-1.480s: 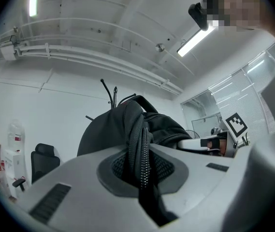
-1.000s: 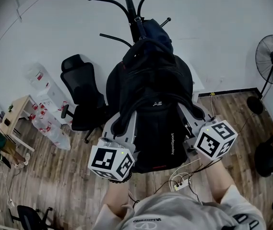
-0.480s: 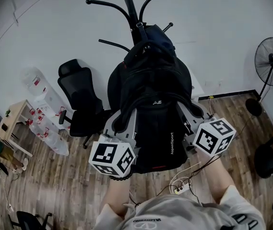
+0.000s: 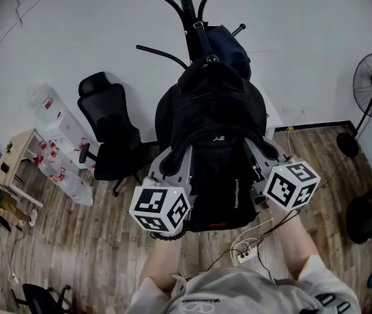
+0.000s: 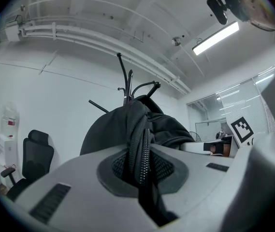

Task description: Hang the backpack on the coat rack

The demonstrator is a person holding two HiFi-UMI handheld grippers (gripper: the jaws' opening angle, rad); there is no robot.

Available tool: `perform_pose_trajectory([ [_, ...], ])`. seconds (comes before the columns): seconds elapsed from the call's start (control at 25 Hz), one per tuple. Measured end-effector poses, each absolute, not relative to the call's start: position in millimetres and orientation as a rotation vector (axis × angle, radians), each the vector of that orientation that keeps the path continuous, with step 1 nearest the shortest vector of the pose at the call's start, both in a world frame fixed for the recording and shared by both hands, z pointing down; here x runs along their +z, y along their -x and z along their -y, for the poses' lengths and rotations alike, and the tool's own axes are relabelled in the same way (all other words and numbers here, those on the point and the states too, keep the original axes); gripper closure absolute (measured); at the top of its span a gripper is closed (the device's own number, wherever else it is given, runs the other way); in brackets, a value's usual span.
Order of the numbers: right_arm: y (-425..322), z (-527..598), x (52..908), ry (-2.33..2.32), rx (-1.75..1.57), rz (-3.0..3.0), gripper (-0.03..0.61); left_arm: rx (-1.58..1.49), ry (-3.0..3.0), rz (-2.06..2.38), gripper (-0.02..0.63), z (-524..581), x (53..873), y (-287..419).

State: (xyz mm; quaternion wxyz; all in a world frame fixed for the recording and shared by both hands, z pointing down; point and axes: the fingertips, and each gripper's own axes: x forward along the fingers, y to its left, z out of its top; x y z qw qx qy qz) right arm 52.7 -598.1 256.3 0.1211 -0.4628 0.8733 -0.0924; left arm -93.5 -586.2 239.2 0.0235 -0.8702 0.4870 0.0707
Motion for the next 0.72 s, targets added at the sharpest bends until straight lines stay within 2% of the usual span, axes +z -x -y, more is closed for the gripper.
perform_pose_trajectory([
  [0.72, -52, 615, 297, 1.438, -0.262, -2.521, 0.545, 0.165, 2.649, -1.543, 0.577, 616, 285, 90],
])
